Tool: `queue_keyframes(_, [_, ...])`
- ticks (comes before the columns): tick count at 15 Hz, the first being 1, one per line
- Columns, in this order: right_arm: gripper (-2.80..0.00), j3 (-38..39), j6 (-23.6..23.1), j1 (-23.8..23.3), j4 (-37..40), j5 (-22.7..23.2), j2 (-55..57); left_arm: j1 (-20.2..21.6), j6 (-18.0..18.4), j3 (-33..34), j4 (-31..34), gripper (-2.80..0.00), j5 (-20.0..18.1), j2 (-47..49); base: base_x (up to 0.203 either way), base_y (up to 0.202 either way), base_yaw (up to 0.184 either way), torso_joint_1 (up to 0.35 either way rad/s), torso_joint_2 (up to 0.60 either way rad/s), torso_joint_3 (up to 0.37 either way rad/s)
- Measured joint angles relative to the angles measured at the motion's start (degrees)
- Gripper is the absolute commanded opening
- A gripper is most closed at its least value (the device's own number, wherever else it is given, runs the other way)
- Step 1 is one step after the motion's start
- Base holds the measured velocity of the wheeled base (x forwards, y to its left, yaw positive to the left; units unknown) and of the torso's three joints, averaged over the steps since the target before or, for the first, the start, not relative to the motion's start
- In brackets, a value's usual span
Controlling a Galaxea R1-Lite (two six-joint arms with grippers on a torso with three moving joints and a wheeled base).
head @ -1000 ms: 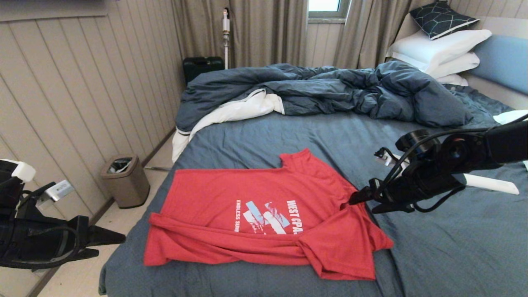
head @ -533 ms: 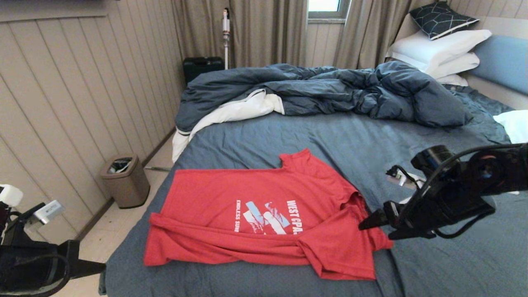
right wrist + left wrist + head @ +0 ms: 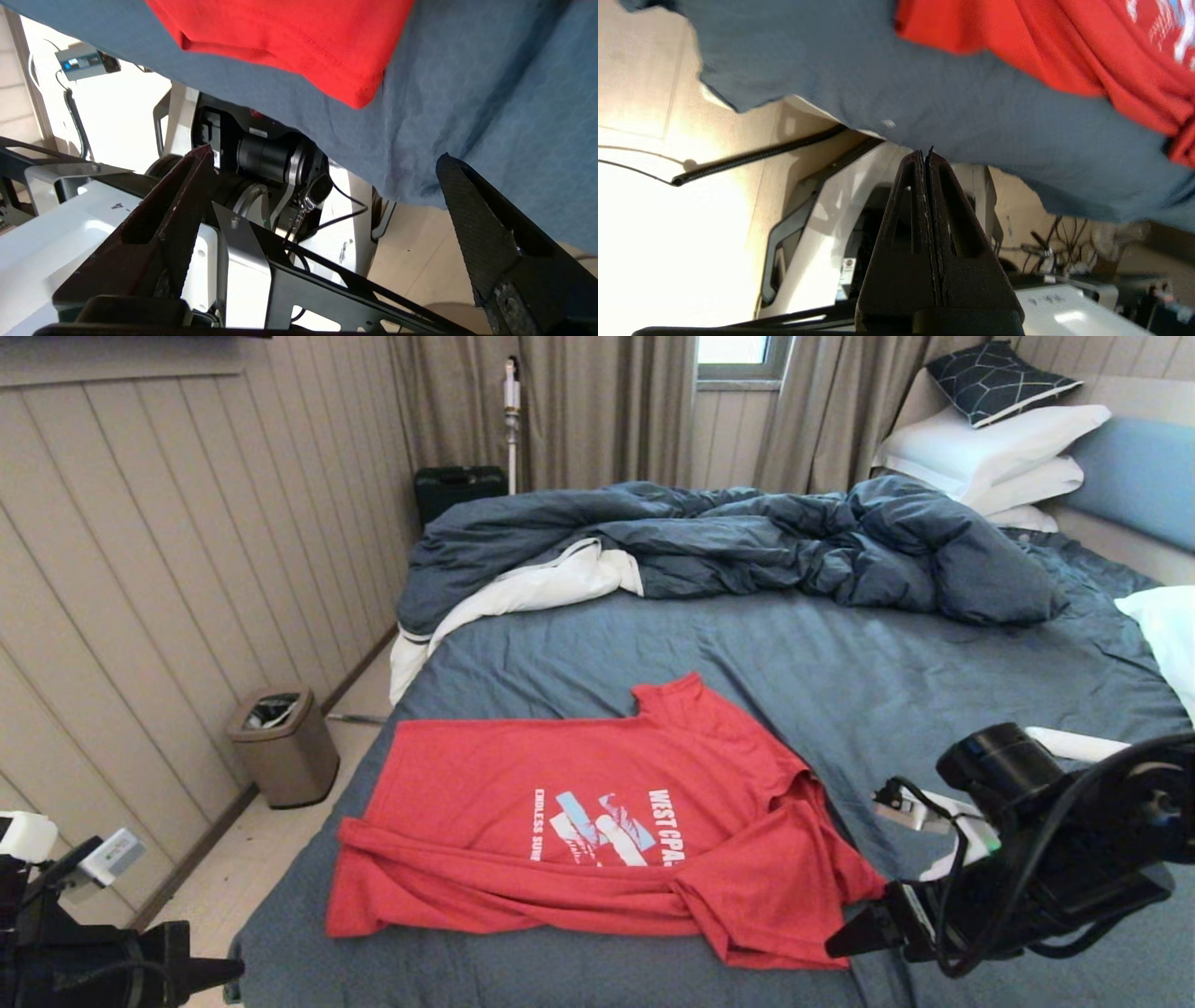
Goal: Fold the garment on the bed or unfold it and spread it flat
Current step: Fold the red T-shirt
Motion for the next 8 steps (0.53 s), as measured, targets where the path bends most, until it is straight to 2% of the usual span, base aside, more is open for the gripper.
queue_keyframes(8, [0.0, -0.1, 1.7, 0.7, -7.6, -0.2, 7.2, -0.2, 0.1, 0.2, -1.2, -2.8, -0.6, 0.5, 0.0, 0.0, 0.0, 0.0, 0.0, 0.0])
